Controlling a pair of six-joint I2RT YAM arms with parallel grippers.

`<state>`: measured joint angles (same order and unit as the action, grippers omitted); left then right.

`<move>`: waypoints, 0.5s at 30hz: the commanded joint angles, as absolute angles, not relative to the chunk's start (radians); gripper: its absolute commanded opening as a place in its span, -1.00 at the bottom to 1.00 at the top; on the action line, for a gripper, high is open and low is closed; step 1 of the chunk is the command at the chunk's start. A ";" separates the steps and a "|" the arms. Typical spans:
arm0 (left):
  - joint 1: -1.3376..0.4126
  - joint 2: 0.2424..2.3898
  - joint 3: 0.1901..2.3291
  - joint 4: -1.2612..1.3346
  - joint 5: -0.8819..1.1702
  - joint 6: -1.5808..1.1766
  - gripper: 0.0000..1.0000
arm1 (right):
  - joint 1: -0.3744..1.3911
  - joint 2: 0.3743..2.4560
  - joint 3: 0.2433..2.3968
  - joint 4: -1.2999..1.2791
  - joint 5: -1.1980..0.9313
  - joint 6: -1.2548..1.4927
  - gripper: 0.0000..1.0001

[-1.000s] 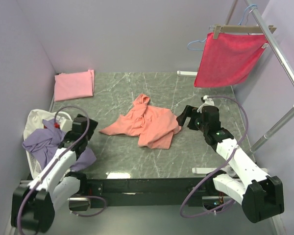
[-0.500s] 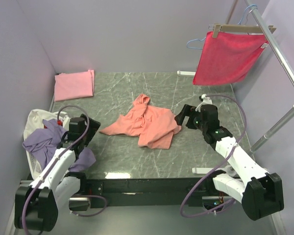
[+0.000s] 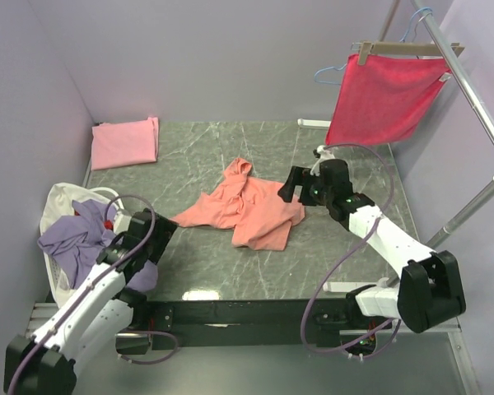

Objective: Fold and stack the t-shirts
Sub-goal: Flatten out the tshirt

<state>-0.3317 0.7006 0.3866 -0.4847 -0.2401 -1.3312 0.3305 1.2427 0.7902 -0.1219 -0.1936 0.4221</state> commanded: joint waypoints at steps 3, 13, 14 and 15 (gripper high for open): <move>-0.357 0.896 0.489 -0.945 -0.412 -1.583 0.93 | 0.390 1.315 0.910 -0.124 -0.268 0.370 0.99; -0.360 0.893 0.652 -1.199 -0.615 -1.775 0.93 | 0.419 1.316 0.946 -0.121 -0.307 0.367 0.99; -0.360 0.894 0.672 -1.230 -0.635 -1.782 0.94 | 0.420 1.319 0.948 -0.124 -0.304 0.364 0.99; -0.360 0.893 0.702 -1.232 -0.678 -1.761 0.94 | 0.420 1.322 0.946 -0.124 -0.305 0.359 0.99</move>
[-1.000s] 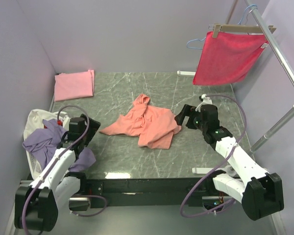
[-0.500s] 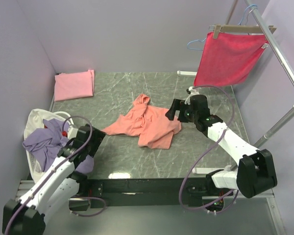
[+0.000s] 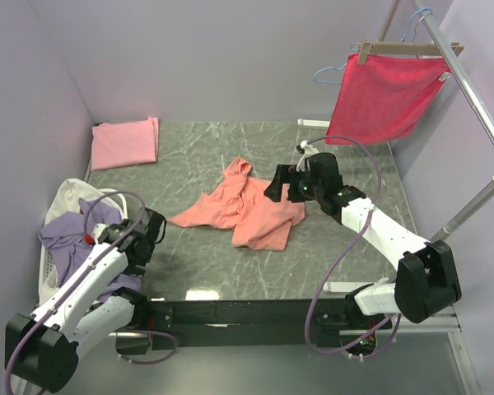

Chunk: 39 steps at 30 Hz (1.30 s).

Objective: Fold and stack the t-shirts
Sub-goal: Flatten out the tshirt

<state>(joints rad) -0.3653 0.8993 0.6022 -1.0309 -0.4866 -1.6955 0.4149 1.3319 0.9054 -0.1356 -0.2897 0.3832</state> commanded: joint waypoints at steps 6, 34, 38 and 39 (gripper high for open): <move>-0.360 0.904 0.768 -1.143 -0.778 -1.604 0.94 | 0.446 1.394 0.982 -0.158 -0.347 0.319 0.99; -0.383 1.549 0.778 -0.051 -0.212 -0.887 0.94 | 0.588 2.235 1.865 -0.557 -0.091 0.357 0.60; -0.383 1.606 0.755 -0.008 -0.150 -0.885 0.89 | 0.586 2.255 1.888 -0.584 -0.090 0.357 0.09; -0.383 1.621 0.749 0.024 -0.137 -0.890 0.79 | 0.591 2.256 1.890 -0.584 -0.097 0.348 -0.08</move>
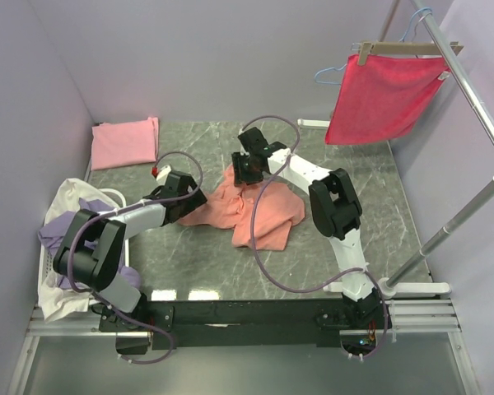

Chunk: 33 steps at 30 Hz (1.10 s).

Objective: Fold and stack the t-shirts
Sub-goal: Flatten out the tshirt

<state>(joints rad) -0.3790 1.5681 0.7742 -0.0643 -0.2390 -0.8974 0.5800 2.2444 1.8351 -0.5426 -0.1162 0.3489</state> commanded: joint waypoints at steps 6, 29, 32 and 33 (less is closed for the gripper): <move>-0.383 1.583 0.756 0.011 -0.143 -0.881 -0.98 | 0.606 2.093 1.766 -0.479 -0.107 0.311 -1.00; -0.230 1.117 1.646 -0.485 -0.181 -0.565 -0.98 | 0.623 1.129 1.503 -0.469 -0.064 0.236 -1.00; -0.230 1.126 1.733 -0.483 -0.118 -0.542 -0.96 | 0.638 1.074 1.514 -0.477 -0.080 0.223 -1.00; -0.230 1.134 1.761 -0.486 -0.107 -0.537 -0.95 | 0.646 1.062 1.523 -0.485 -0.098 0.222 -1.00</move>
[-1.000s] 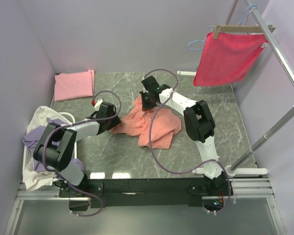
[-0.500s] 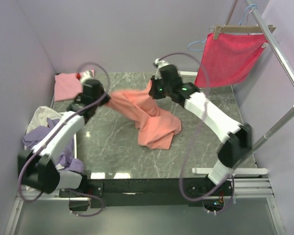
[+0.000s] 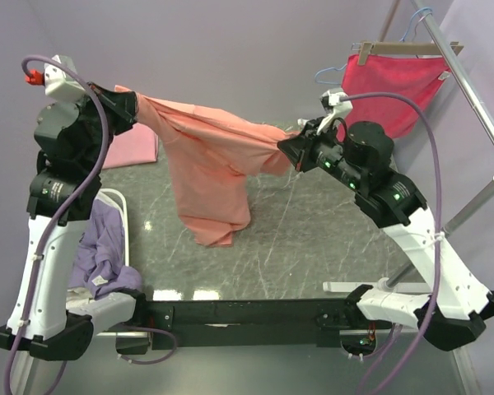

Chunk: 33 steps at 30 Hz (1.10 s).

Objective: Fold and stack the t-shirts
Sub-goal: Flatten out the tshirt

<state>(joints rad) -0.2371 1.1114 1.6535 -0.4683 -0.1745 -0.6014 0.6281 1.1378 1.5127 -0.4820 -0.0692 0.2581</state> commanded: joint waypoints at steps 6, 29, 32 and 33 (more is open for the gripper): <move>-0.230 1.169 1.982 -0.529 -0.008 -0.532 -0.92 | 0.690 1.016 1.523 -0.495 -0.233 0.192 -1.00; -0.210 1.580 1.768 -0.409 0.195 -0.552 -0.98 | 0.603 1.330 1.384 -0.486 0.180 0.262 -1.00; -0.158 1.753 2.026 -0.480 0.233 -0.571 -0.98 | 0.488 1.529 1.651 -0.547 0.074 0.253 -1.00; -0.144 1.800 2.169 -0.489 0.280 -0.580 -0.98 | 0.468 1.583 1.734 -0.596 0.058 0.249 -1.00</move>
<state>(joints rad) -0.2100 1.6890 1.8309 -0.4873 0.2245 -0.5873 0.5781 1.4288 1.4258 -0.5579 0.1333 0.2874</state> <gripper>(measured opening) 0.024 0.028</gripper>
